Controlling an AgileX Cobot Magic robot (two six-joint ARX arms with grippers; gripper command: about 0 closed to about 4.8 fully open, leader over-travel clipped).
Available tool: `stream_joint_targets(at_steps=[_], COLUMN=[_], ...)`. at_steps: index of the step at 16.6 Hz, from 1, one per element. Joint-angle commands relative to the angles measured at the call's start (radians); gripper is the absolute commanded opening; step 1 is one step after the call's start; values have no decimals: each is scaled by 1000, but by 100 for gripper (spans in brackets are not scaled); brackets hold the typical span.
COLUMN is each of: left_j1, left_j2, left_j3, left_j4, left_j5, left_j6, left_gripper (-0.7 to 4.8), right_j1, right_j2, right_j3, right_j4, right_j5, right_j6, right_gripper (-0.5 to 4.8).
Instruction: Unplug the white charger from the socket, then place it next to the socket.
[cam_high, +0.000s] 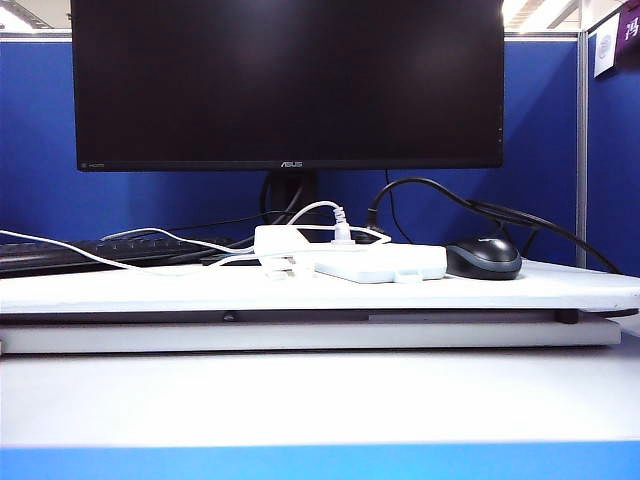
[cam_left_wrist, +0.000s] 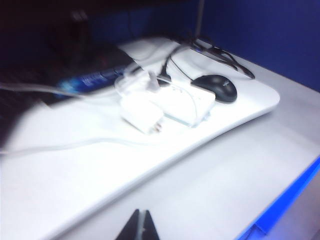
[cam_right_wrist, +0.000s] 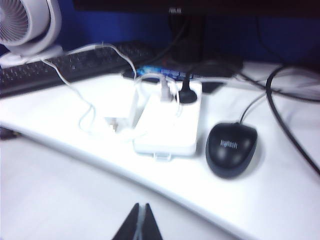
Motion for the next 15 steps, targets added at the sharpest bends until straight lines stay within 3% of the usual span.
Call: stream_joint_targets(at_steps=[1,8,15], left_j1=[0,0,0], left_j2=[11,13,13], left_j3=[-185,-463,-580], left_j4=[262,431,463], left_j5=[-16,-20,-51], left_j6=[-49,-82,-69], left_gripper=[-6,-6,-5], right_j1=[0,0,0], right_j2=[-2,-3,-2], right_j3=[-36,-164,-240], right_j4=[16,21,1], right_j5=[27,19,20], right_j6=[5,34,61], right_gripper=[-1,-1,-1])
